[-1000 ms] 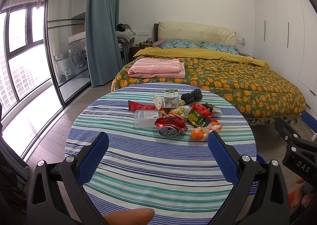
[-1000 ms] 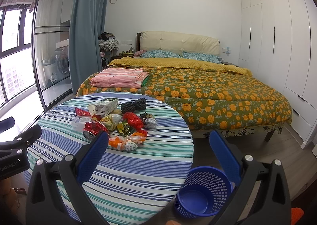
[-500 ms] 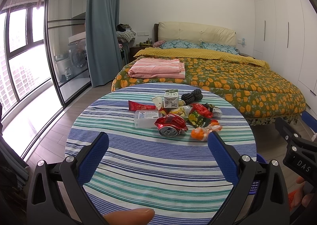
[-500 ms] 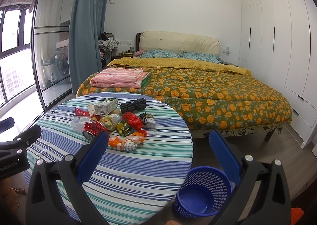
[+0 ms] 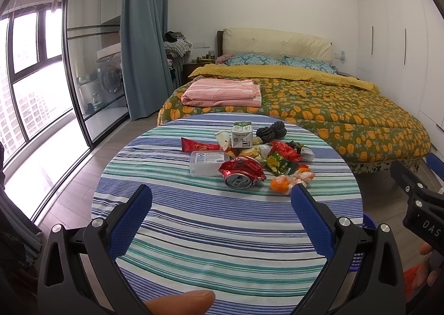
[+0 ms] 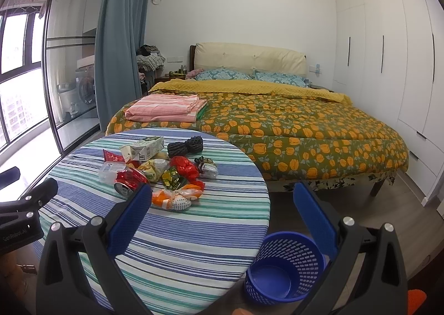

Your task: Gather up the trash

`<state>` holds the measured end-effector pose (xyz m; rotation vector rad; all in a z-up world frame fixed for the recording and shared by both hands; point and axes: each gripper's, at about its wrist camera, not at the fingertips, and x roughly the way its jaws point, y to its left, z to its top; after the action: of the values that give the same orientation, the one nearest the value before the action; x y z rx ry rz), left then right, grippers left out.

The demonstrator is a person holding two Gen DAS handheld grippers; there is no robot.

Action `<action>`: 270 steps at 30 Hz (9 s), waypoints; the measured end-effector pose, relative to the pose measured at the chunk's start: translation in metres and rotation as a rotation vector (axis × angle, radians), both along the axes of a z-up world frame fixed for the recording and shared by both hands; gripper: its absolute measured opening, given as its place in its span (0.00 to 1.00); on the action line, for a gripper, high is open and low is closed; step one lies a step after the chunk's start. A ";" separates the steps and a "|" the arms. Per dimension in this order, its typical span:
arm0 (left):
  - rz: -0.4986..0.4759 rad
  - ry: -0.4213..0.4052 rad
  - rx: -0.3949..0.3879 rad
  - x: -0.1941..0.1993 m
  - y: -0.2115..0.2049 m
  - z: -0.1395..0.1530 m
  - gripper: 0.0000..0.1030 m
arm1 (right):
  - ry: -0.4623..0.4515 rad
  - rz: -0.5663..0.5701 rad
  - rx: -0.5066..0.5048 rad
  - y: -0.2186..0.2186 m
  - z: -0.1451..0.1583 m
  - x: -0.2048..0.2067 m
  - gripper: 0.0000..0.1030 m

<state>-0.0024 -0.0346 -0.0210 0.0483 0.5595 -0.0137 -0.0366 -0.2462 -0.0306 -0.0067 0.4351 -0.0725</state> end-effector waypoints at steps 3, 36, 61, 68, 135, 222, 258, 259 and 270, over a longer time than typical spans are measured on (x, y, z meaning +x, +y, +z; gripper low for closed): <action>-0.005 -0.003 0.027 0.004 0.002 -0.003 0.96 | 0.008 -0.002 0.001 -0.003 -0.003 0.000 0.96; 0.086 0.291 -0.157 0.168 -0.013 -0.105 0.96 | 0.224 0.005 -0.007 -0.006 -0.085 0.056 0.96; -0.102 0.297 -0.089 0.132 0.087 -0.110 0.96 | 0.266 0.048 -0.026 0.012 -0.099 0.063 0.96; -0.224 0.283 -0.101 0.123 0.054 -0.107 0.96 | 0.263 0.061 -0.029 0.016 -0.100 0.063 0.96; -0.784 0.571 -0.019 0.097 -0.330 -0.160 0.46 | 0.568 -0.125 0.457 -0.292 -0.159 0.106 0.80; -0.711 0.441 -0.032 0.309 0.067 -0.132 0.95 | 0.492 0.359 -0.021 0.087 -0.159 0.164 0.96; -0.308 0.385 0.000 0.151 0.063 -0.147 0.73 | 0.485 0.324 0.026 0.076 -0.156 0.161 0.96; -0.306 0.380 0.021 0.150 0.060 -0.148 0.74 | 0.485 0.321 0.044 0.072 -0.156 0.162 0.96; -0.265 0.397 0.030 0.149 0.062 -0.152 0.88 | 0.503 0.277 0.198 0.033 -0.136 0.237 0.59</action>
<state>0.1465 0.0276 -0.1731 0.1514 0.9470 -0.2781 0.2002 -0.2136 -0.1666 0.1120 0.9381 0.2511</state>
